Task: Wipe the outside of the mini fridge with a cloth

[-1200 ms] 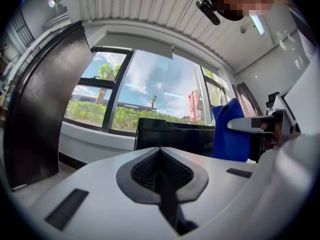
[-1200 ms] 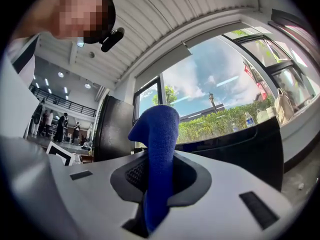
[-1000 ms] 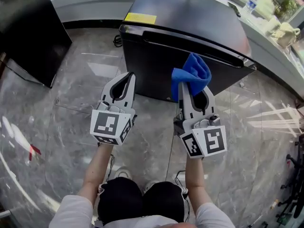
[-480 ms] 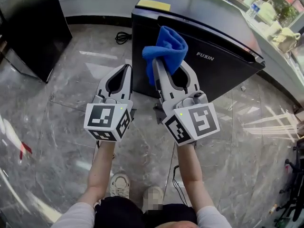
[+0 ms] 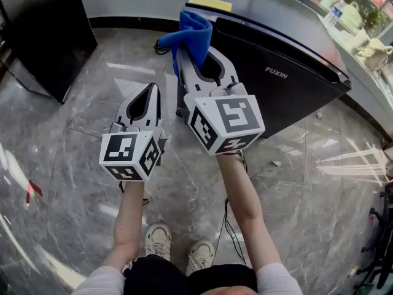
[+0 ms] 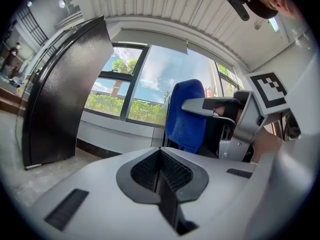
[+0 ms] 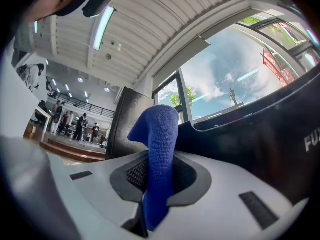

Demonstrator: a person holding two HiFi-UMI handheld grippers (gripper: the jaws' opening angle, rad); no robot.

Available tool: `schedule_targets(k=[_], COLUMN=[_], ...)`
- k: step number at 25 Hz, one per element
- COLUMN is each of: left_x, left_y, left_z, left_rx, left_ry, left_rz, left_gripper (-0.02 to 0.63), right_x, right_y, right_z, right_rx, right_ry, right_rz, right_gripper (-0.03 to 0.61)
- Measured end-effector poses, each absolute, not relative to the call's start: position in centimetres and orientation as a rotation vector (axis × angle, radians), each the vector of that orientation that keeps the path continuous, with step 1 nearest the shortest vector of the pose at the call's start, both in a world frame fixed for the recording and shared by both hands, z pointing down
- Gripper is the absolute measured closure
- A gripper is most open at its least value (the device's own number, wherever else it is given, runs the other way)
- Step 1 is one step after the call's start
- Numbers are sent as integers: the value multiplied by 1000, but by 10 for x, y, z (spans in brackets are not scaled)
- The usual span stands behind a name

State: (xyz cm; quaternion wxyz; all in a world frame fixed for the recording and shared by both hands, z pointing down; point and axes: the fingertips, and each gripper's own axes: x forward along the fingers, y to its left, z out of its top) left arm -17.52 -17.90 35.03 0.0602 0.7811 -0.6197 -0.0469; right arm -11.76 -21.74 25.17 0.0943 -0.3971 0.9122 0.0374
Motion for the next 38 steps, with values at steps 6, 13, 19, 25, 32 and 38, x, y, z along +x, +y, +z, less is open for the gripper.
schedule_targets(k=[6,13,19,25,32,38], left_x=[-159,-139,-123,-96,-67,-27], left_y=[-183,-186,-189,-187,-186,-183], left_z=[355,361,362,363,361,350], left_rx=[2392,2420,2444,2498,2538,2622], left_ry=[-1843,-1800,-1764,-1694,-1623,-1530], left_rz=[-111,-90,-96,-71,-80,-84], left_gripper=[609,609,609,609,609,609], right_x=[-123,-110,-89,-61,-22,25], right_y=[-230,-228,-225,-221,-219,-214], right_z=[256,254,255,252,253,251], right_rx=[-1209,-1287,-1344,-1411,-1485,-1591], right_ry=[2730,2698,2676,2637,2598,2541], right_rz=[112,166,152,128,108,122], right_gripper=[503,503,503,503,503,503])
